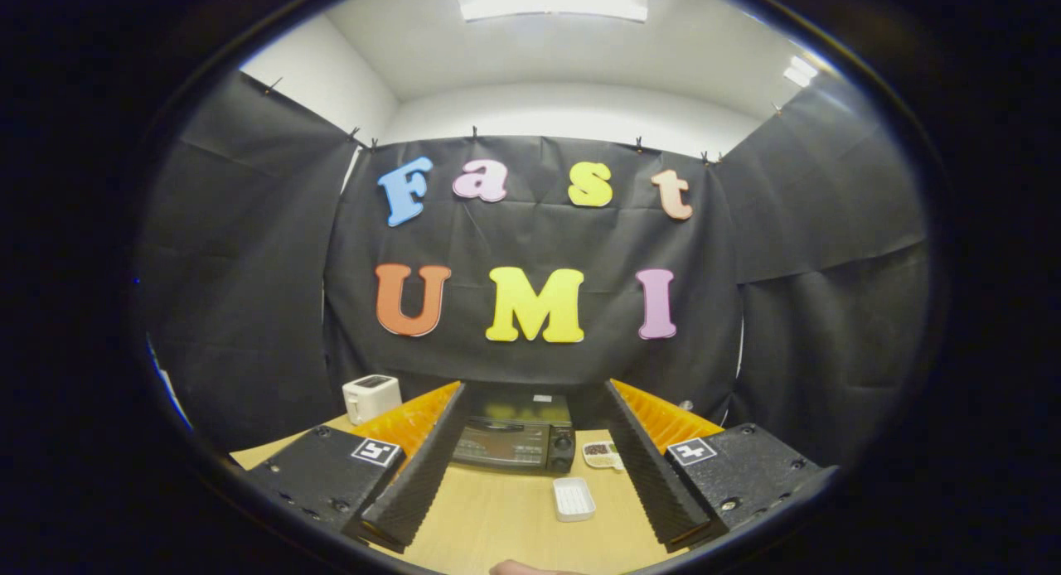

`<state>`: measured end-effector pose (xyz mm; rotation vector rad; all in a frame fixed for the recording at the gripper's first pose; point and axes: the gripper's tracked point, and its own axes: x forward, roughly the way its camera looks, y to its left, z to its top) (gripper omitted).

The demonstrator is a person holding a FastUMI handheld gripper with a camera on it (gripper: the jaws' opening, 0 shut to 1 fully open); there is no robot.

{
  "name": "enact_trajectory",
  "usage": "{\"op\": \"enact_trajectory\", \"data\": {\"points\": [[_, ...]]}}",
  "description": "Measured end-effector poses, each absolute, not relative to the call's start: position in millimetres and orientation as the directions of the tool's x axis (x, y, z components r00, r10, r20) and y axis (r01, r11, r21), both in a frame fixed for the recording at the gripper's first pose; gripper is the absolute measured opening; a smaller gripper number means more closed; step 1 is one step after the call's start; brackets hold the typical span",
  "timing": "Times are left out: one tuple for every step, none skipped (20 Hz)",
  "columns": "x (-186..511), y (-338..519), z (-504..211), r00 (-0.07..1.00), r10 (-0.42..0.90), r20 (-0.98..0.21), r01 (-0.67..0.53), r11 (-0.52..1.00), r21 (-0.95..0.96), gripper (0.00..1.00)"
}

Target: Open the toaster oven, put the food inside, and close the toaster oven door.

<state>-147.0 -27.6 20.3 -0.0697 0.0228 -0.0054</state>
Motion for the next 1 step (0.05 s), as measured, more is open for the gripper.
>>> {"op": "enact_trajectory", "data": {"points": [[-147.2, -28.6, 20.8, 1.000, -0.010, -0.023, 0.008, 0.997, -0.071, 1.00]]}}
